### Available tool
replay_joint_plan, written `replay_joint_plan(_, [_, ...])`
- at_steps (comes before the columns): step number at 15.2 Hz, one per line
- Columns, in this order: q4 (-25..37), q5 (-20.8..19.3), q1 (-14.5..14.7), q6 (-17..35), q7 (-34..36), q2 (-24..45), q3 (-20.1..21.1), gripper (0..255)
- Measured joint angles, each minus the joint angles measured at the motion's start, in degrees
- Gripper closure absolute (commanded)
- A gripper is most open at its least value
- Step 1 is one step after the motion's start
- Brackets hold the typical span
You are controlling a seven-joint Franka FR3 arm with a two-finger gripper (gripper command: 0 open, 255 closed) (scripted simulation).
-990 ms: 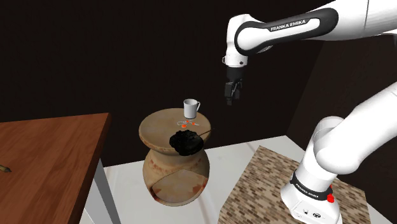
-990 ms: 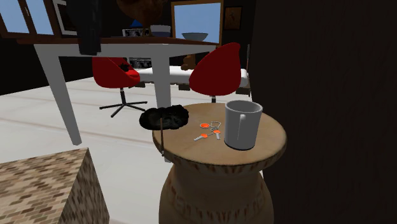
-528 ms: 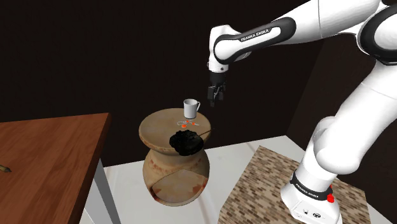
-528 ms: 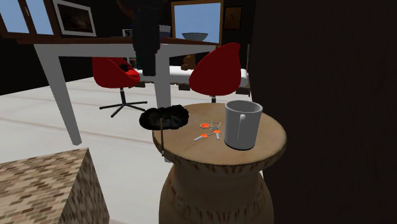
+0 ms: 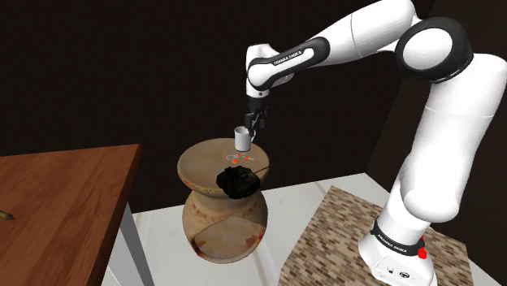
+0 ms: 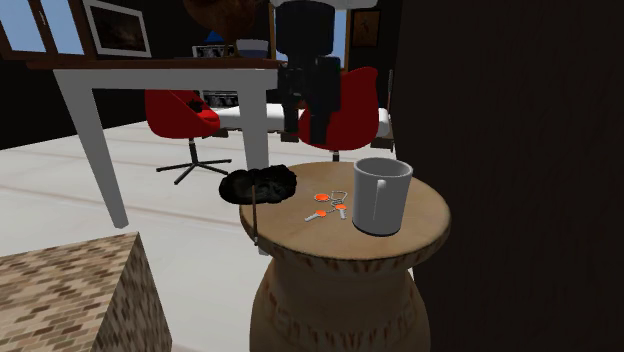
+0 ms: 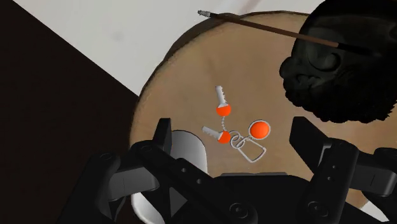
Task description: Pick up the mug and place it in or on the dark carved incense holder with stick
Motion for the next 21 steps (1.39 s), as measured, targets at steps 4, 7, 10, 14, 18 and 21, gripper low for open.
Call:
replay_joint_plan(4, [8.37, 0.02, 0.03, 0.7, 0.1, 8.02, 0.13, 0])
replay_joint_plan(7, [16.1, 0.11, -0.32, 0.54, -0.32, 14.79, 0.05, 0])
replay_joint_plan(10, [19.8, 0.17, -0.35, 1.11, -0.24, 18.68, 0.13, 0])
replay_joint_plan(14, [18.9, 0.22, -0.4, 3.51, -0.19, 20.14, 0.16, 0])
replay_joint_plan(18, [18.29, 0.28, -0.5, 5.06, -0.25, 21.06, 0.16, 0])
replay_joint_plan(21, [18.24, 0.28, -0.52, 5.16, -0.28, 21.09, 0.15, 0])
